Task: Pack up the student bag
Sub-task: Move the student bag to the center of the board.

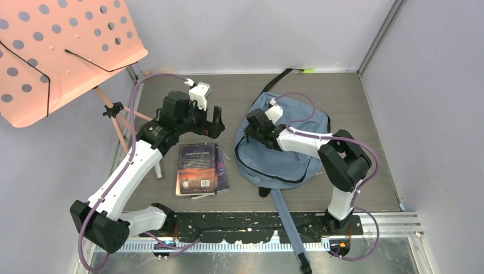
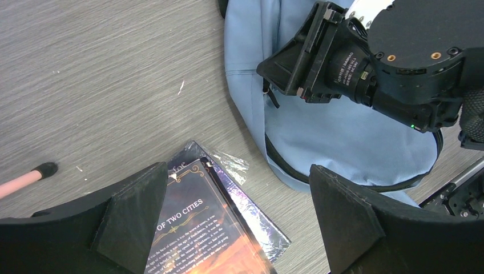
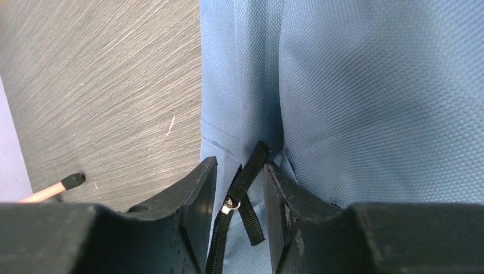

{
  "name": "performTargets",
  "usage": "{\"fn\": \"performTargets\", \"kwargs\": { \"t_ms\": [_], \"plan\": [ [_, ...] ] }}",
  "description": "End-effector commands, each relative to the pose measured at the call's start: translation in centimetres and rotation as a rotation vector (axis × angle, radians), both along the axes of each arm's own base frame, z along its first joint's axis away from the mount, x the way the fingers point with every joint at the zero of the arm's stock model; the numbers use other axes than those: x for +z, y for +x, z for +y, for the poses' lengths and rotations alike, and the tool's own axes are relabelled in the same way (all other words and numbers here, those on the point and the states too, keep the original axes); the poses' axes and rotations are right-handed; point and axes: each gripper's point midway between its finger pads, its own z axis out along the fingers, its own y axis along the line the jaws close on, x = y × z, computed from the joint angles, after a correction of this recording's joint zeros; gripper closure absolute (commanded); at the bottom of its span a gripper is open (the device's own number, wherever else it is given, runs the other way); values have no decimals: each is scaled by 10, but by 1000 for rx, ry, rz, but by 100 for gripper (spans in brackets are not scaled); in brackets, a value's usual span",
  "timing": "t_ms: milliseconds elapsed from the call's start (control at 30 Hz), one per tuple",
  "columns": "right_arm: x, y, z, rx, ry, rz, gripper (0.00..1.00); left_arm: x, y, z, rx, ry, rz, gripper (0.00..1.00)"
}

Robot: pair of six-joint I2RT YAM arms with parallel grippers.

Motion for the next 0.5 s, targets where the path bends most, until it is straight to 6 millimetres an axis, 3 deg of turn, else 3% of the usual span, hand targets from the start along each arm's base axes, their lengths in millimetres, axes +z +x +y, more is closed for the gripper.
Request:
{"fn": "performTargets", "kwargs": {
  "t_ms": [0,133,233,367,467],
  "plan": [
    [3,14,0,-62,10,-44,61,11,3,-4,-4,-38,-37,2],
    [-1,16,1,-59,5,-47,68,11,3,-4,-4,-38,-37,2],
    [2,15,0,-53,3,-58,83,11,4,-4,-3,-37,-36,2],
    [22,17,1,-32,14,-113,94,11,4,-4,-4,-38,-36,2],
    [32,14,4,-4,21,-139,97,11,4,-4,-5,-40,-35,2]
  ]
}}
